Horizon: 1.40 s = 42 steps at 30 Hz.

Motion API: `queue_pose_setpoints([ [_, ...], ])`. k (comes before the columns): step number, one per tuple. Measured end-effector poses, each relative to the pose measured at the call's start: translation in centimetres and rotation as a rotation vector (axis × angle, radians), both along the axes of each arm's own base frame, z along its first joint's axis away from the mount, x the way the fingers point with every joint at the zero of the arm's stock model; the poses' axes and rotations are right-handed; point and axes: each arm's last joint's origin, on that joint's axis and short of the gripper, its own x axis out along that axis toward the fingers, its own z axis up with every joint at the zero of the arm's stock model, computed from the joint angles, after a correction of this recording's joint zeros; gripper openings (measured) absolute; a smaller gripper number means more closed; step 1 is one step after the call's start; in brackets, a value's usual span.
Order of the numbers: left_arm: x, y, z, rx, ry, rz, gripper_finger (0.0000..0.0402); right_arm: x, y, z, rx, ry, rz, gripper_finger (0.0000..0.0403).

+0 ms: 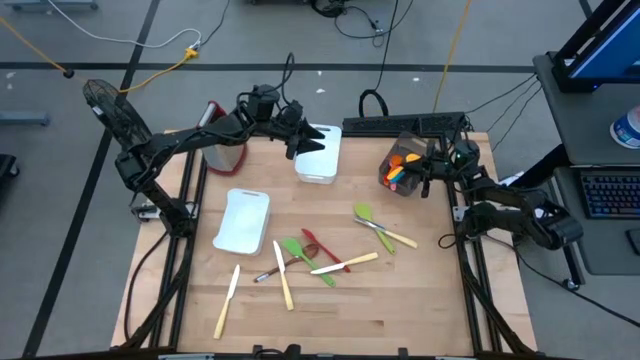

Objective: Pick & Place Kitchen Items
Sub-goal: Put the yellow spatula into the black bin, then put the green spatula into the black bin

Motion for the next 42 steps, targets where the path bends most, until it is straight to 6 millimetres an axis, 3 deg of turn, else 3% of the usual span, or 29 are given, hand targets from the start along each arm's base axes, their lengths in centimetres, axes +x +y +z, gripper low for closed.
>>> queue_pose_setpoints([
  [10,0.0,0.0,0.0,-0.003,0.001,0.001,0.0266,0.0,-0.1,-0.2,-0.044,0.018,0.012,0.0039],
  [21,0.0,0.0,0.0,-0.005,0.003,0.001,0.0266,0.0,-0.1,-0.2,-0.062,0.023,0.012,0.0118],
  [28,0.0,-0.1,-0.2,-0.011,0.014,-0.013,0.0266,0.1,-0.1,0.6,-0.115,-0.029,0.062,0.0136],
  [35,-0.2,-0.2,-0.6,-0.021,0.05,-0.021,0.0266,0.1,0.1,3.0,-0.353,-0.129,0.08,0.0131],
  [42,0.5,-1.8,-1.3,-0.011,0.105,-0.086,0.0266,-0.1,0.5,4.6,-0.682,-0.141,0.081,0.0129],
])
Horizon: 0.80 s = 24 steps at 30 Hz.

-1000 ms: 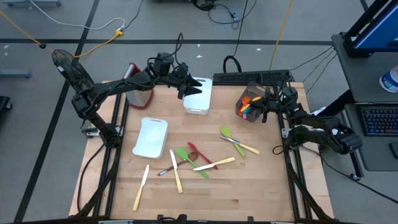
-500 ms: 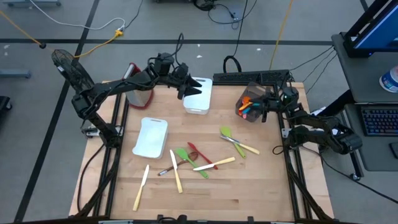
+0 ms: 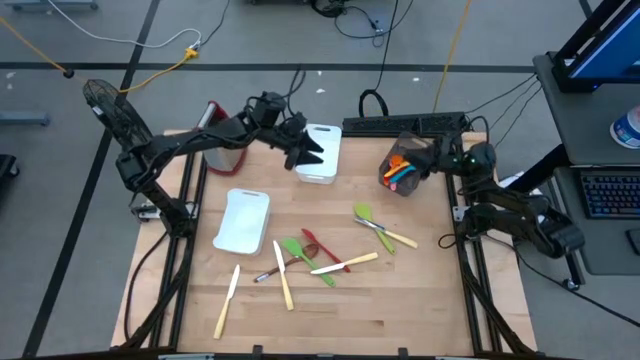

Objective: Pick & Place Kitchen Items
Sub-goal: Put the green spatula into the black bin

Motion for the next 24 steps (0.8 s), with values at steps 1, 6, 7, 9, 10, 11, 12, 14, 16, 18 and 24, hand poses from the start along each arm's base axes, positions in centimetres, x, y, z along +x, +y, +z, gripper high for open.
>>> queue_pose_setpoints([
  [1,0.2,-0.3,0.0,-0.008,0.004,-0.006,0.0266,0.0,0.1,0.1,-0.032,0.002,-0.003,0.0129],
  [6,1.5,-2.6,-0.1,-0.05,0.032,-0.026,0.0266,-0.1,0.4,0.6,-0.172,0.008,-0.014,0.0128],
  [7,1.8,-3.2,-0.1,-0.049,0.037,-0.027,0.0266,-0.2,0.4,0.7,-0.197,0.009,-0.015,0.0125],
  [9,2.3,-4.6,0.1,-0.027,0.05,-0.018,0.0266,-0.2,0.6,0.9,-0.242,0.008,-0.017,0.0115],
  [10,2.6,-5.2,0.2,-0.01,0.05,-0.006,0.0266,-0.2,0.7,1.0,-0.263,0.005,-0.017,0.0108],
  [11,2.9,-5.9,0.4,0.002,0.048,0.01,0.0266,-0.3,0.8,1.2,-0.284,0.0,-0.017,0.0101],
  [12,2.9,-6.6,0.7,-0.001,0.055,0.028,0.0266,-0.3,0.9,1.3,-0.303,-0.005,-0.018,0.0092],
  [14,3.2,-8.0,1.0,-0.009,0.061,0.046,0.0266,-0.4,1.1,1.7,-0.336,-0.015,-0.015,0.0078],
  [16,3.5,-9.3,1.4,-0.011,0.059,0.069,0.0266,-0.5,1.3,1.9,-0.365,-0.02,0.005,0.0066],
  [18,3.6,-10.8,1.5,-0.031,0.085,0.091,0.0266,-0.5,1.6,2.1,-0.385,-0.023,0.027,0.0057],
  [24,4.3,-14.9,1.5,-0.172,0.142,0.178,0.0266,-0.7,2.0,2.5,-0.439,-0.03,0.043,0.0046],
])
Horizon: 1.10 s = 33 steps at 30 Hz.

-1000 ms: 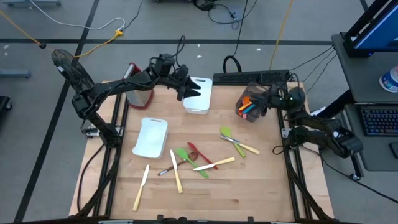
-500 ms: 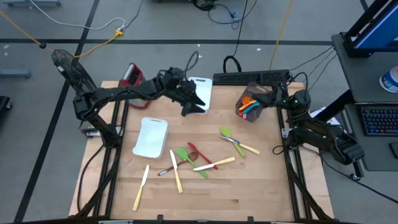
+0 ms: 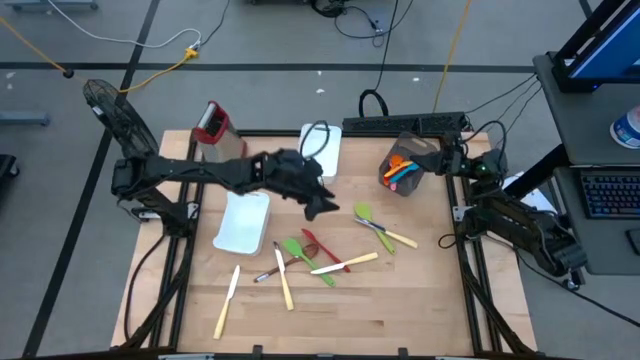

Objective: Pick & Place Kitchen Items
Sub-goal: Put the green spatula into the black bin

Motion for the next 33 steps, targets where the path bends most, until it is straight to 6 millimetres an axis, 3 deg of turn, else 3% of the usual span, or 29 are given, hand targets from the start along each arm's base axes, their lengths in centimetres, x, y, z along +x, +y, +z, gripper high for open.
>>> queue_pose_setpoints([
  [11,-0.7,-6.3,-1.5,-0.36,0.225,0.322,0.0266,0.0,0.1,0.1,-0.047,0.0,-0.006,0.0051],
  [18,-2.1,-8.4,-2.7,-0.475,0.354,0.56,0.0266,0.0,0.1,0.1,-0.064,0.001,-0.01,0.0051],
  [25,-3.1,-9.0,-3.4,-0.417,0.432,0.649,0.0266,0.0,0.1,0.1,-0.064,0.0,-0.01,0.005],
  [33,-3.0,-9.1,-3.4,-0.216,0.433,0.498,0.0266,0.0,0.1,0.1,-0.082,0.001,-0.015,0.005],
])
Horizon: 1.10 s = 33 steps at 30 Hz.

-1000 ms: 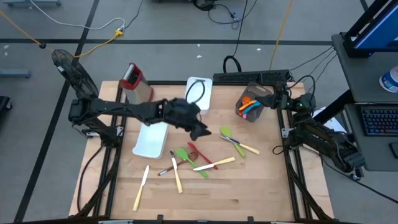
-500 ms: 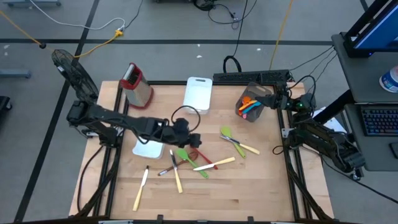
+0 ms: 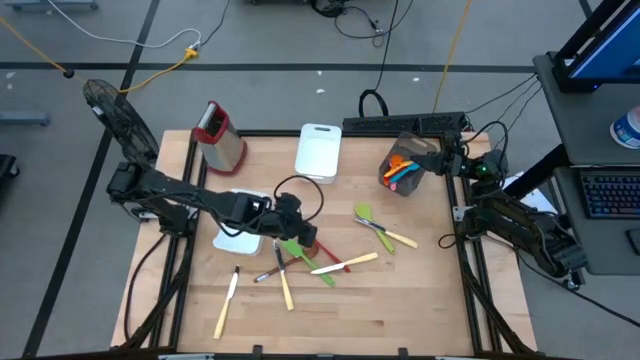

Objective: Pick & Place Kitchen Items
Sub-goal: Put the green spatula into the black bin

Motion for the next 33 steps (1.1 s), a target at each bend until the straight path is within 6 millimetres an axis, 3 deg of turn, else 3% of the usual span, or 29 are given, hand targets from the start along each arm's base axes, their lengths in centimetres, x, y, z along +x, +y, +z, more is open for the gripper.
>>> queue_pose_setpoints([
  [5,0.4,-0.2,0.3,0.042,-0.034,-0.111,0.0266,0.0,0.0,0.0,0.0,0.0,0.0,0.005],
  [15,-0.3,0.7,-0.4,0.044,0.077,-0.099,0.0266,0.0,0.0,0.0,0.0,0.0,0.0,0.005],
  [25,1.2,0.7,-3.3,0.057,0.172,-0.262,0.0266,0.0,-0.1,-0.1,0.008,0.001,-0.007,0.005],
  [33,1.0,0.1,-4.9,0.001,0.28,-0.291,0.0266,0.0,-0.1,-0.2,0.02,0.007,-0.01,0.005],
])
